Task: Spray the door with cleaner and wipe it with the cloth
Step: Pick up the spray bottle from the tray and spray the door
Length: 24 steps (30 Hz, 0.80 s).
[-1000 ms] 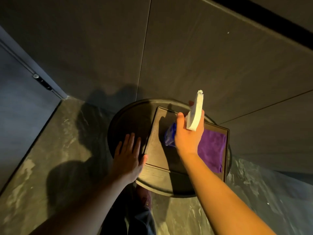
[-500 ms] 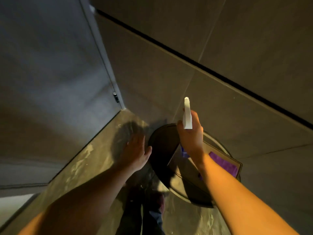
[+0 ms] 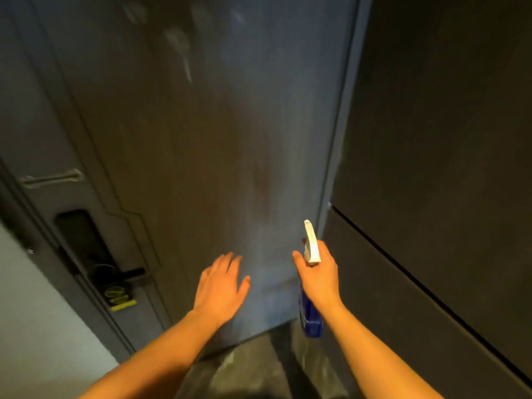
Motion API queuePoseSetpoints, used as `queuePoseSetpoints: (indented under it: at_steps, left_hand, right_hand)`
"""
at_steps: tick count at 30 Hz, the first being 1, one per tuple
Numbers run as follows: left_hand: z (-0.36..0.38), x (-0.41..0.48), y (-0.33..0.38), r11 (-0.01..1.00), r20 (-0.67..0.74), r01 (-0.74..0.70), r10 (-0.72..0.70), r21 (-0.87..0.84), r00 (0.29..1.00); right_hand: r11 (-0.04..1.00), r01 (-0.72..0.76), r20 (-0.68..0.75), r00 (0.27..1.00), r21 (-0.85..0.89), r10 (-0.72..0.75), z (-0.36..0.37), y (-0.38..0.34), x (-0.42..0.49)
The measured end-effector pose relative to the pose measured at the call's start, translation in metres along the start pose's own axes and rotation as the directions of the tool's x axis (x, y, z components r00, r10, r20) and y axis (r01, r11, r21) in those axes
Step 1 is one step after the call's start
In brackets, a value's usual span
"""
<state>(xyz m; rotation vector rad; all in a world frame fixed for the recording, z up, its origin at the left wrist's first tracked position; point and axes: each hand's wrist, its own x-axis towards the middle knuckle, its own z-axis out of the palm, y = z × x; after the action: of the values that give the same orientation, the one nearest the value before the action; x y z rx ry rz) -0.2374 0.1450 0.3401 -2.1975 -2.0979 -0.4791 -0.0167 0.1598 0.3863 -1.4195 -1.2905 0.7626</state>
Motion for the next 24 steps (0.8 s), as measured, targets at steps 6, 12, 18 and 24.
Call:
queuePoseSetpoints:
  at_steps: [6, 12, 18, 24]
  left_hand:
    - [-0.113, 0.082, -0.096, 0.993, -0.284, 0.086, -0.061, 0.077, 0.957]
    - [-0.214, 0.168, -0.171, 0.981, -0.52, 0.129, -0.036, 0.144, 0.853]
    - [-0.283, 0.24, -0.209, 0.965, -0.629, 0.181, -0.023, 0.188, 0.777]
    - [-0.275, 0.273, -0.245, 0.948, -0.624, 0.221, -0.032, 0.228, 0.781]
  right_hand:
    - [0.985, 0.132, 0.101, 0.984, 0.113, -0.144, 0.088, -0.112, 0.058]
    - [0.952, 0.226, 0.13, 0.958, 0.205, -0.255, 0.155, -0.228, 0.105]
    - [0.907, 0.285, 0.125, 0.934, 0.311, -0.336, 0.199, -0.313, 0.128]
    - [0.887, 0.325, 0.166, 0.905, 0.329, -0.393, 0.233, -0.351, 0.146]
